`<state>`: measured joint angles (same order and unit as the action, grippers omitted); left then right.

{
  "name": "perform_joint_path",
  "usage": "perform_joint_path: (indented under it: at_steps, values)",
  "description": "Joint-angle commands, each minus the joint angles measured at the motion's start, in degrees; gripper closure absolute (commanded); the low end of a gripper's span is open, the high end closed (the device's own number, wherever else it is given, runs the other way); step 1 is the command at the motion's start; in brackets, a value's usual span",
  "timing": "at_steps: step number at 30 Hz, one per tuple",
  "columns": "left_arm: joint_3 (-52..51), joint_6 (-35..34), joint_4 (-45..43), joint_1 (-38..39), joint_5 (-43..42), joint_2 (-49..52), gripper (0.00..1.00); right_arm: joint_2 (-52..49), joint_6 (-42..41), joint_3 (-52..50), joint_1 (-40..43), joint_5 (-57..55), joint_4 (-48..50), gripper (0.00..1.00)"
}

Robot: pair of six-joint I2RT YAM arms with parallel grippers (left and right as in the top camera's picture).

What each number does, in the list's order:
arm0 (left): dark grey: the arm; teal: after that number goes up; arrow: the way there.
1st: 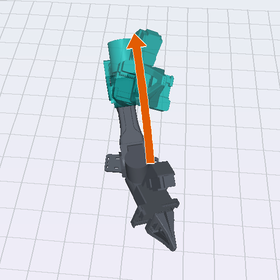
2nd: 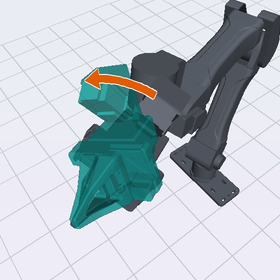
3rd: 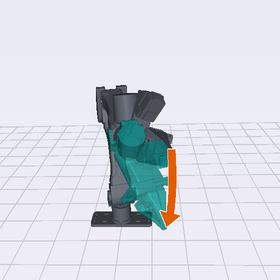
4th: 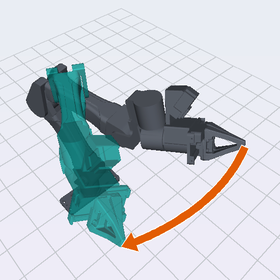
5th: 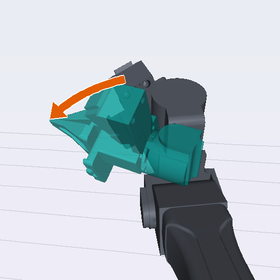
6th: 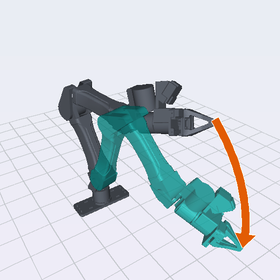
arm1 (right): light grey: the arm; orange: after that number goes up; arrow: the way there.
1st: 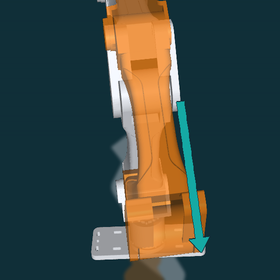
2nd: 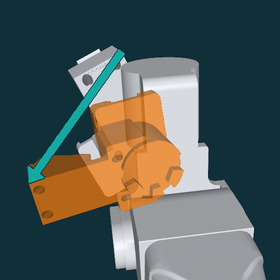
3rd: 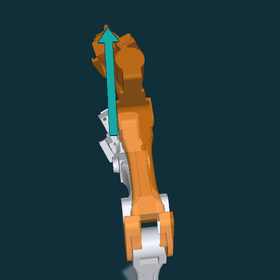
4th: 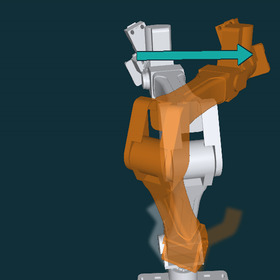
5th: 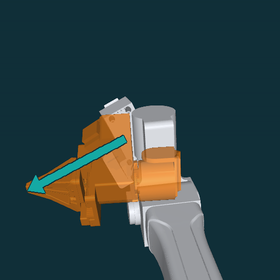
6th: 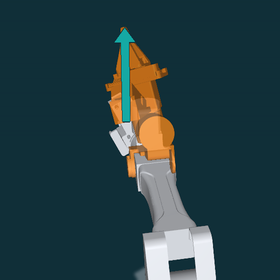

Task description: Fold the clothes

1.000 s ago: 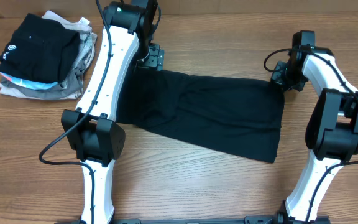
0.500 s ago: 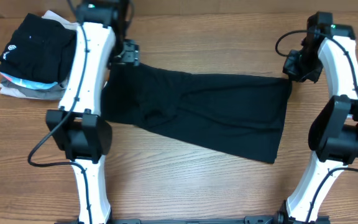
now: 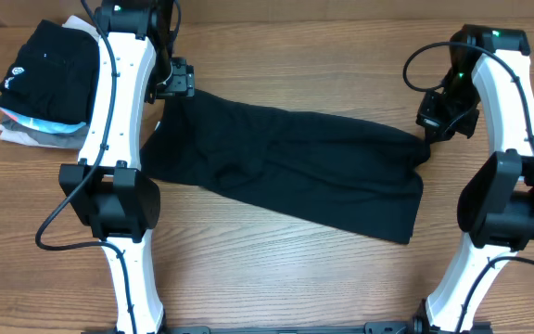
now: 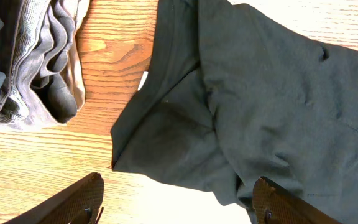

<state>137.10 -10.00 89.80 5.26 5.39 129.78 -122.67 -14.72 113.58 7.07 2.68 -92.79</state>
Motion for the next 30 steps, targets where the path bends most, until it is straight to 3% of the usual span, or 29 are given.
perform_joint_path:
  at_steps: [1,7,13,19,27,28,30]
  values:
    - [1.07,1.57,0.28,0.28,-0.55,-1.68,0.21,5.16,-1.84,1.18,-1.7,0.42,-2.1,0.96]
    - [1.07,2.78,0.81,0.26,-0.55,-1.66,0.2,6.93,-3.41,-1.29,-3.58,-0.02,-4.28,0.96]
    - [1.07,3.82,1.09,0.26,-0.55,-1.64,0.2,9.66,-6.43,-11.98,-3.91,-3.32,-3.19,0.96]
    - [1.07,4.09,1.14,0.24,-0.55,-1.64,0.2,15.43,-9.35,-25.9,-3.74,-4.11,3.72,0.96]
    - [1.05,4.07,1.01,0.22,-0.55,-1.64,0.2,15.98,-9.35,-36.65,-3.56,-4.13,14.86,0.96]
    - [1.05,4.07,1.01,0.22,-0.57,-1.64,0.2,15.98,-9.38,-37.55,-3.56,-4.13,16.17,0.94]
    - [1.05,4.07,1.03,0.22,-0.57,-1.64,0.2,15.98,-9.75,-38.97,-3.56,-4.11,18.05,0.79]
